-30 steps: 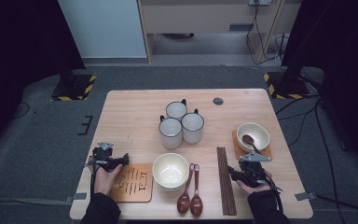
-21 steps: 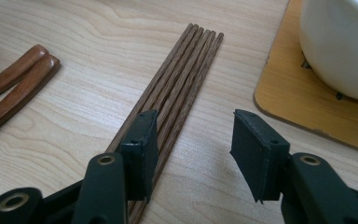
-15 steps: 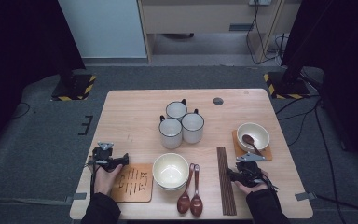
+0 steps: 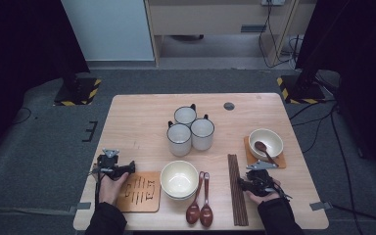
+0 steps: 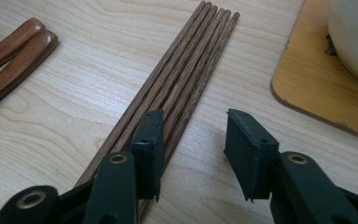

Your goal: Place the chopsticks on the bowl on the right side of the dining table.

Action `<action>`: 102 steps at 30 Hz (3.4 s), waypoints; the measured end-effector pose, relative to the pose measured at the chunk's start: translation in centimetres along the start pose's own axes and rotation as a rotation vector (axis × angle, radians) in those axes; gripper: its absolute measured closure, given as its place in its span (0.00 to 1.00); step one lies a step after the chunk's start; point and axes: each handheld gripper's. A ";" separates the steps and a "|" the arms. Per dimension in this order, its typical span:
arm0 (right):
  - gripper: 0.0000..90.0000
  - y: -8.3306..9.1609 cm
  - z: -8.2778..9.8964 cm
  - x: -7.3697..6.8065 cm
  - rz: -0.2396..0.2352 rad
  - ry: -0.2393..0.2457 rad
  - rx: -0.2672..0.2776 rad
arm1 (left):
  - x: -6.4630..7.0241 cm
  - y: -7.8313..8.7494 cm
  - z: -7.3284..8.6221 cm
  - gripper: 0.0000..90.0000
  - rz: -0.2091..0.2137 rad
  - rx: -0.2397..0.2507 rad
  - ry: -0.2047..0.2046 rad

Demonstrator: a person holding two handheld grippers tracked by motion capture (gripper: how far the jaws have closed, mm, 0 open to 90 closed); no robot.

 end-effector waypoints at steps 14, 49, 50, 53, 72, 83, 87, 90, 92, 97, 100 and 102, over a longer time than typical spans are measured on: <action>0.77 0.0 0.0 0.2 -0.007 -0.002 -0.026 | 0.0 0.0 0.0 0.01 0.000 0.000 0.000; 0.94 0.8 0.3 1.3 -0.008 -0.010 -0.047 | 0.0 0.0 0.0 0.01 0.000 0.001 0.000; 0.94 0.8 0.3 1.4 -0.005 -0.011 -0.046 | 0.0 0.0 0.0 0.01 0.000 0.001 0.000; 0.94 0.9 0.3 1.5 -0.003 -0.018 -0.044 | 0.0 0.0 0.0 0.01 0.000 0.000 0.000; 0.95 0.7 -0.1 2.0 -0.011 0.000 -0.041 | 0.0 0.0 0.0 0.01 0.001 0.000 0.000; 0.88 0.8 -0.2 1.9 -0.005 0.009 -0.026 | 0.0 0.0 0.0 0.01 0.001 0.001 0.000; 0.86 1.6 0.0 1.9 -0.006 -0.006 -0.005 | 0.0 0.0 0.0 0.00 0.001 0.001 0.000; 0.85 2.3 0.4 1.9 -0.007 -0.029 0.011 | 0.0 0.0 0.0 0.01 0.001 0.000 0.000; 0.84 2.8 0.6 1.9 -0.005 -0.031 0.028 | 0.0 0.0 0.0 0.01 0.001 0.001 0.000; 0.84 2.9 1.2 1.8 -0.003 -0.026 0.015 | 0.0 0.0 0.0 0.01 0.001 0.000 -0.001; 0.85 3.0 1.6 1.6 -0.014 -0.026 0.008 | 0.0 0.0 0.0 0.00 0.001 0.001 0.000; 0.85 3.0 1.8 1.5 -0.016 -0.022 0.002 | 0.0 0.0 0.0 0.01 0.001 0.001 0.000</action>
Point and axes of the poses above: each handheld gripper's, and its own axes: y roughly backward along the jaws, z roughly out of its underside, x roughly to its right, and after that the axes turned 11 degrees about -z, right-handed
